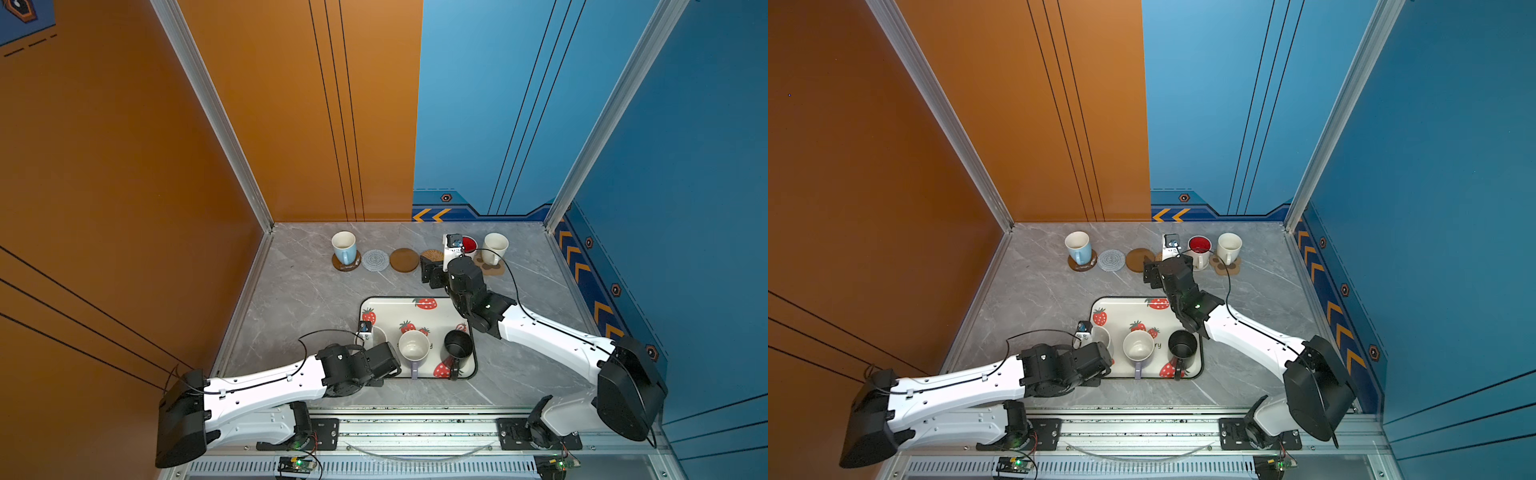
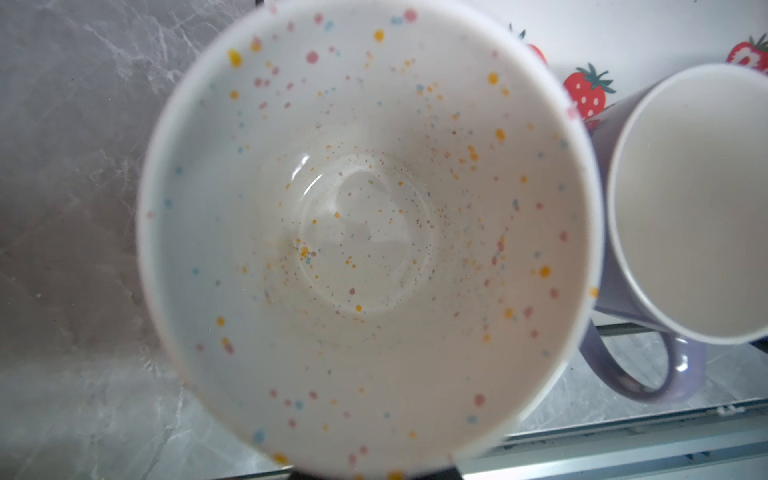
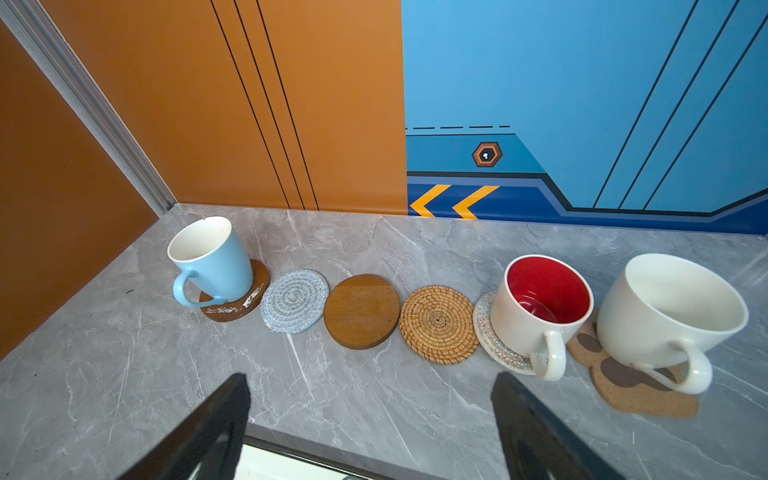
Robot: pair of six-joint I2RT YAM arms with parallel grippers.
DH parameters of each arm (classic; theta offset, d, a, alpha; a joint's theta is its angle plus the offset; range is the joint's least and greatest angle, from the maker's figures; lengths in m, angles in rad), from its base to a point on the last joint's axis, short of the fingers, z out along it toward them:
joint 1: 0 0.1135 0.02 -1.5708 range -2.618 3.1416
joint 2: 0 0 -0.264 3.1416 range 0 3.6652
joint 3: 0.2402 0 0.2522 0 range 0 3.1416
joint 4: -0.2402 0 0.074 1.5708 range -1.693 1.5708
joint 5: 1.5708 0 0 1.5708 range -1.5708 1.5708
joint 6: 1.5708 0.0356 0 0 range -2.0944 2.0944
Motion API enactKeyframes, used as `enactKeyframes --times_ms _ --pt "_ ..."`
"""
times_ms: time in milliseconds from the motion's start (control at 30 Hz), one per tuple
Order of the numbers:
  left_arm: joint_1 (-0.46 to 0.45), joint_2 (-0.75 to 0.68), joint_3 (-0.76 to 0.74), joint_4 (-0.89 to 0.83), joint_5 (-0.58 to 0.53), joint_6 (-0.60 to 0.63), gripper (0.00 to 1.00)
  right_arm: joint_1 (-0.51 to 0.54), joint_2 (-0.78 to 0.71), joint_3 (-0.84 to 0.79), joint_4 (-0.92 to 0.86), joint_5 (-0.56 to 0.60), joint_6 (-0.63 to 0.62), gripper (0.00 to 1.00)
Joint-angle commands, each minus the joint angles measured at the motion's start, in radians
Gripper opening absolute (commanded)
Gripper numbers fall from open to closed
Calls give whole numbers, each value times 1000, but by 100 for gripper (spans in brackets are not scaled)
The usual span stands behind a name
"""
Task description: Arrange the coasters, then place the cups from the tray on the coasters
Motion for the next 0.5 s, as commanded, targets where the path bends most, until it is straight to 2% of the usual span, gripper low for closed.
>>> enactKeyframes --times_ms 0,467 --pt "1 -34 51 0 -76 21 0 -5 9 26 -4 -5 22 89" --pt "81 -55 106 -23 -75 91 0 -15 -1 37 -39 -28 44 88"
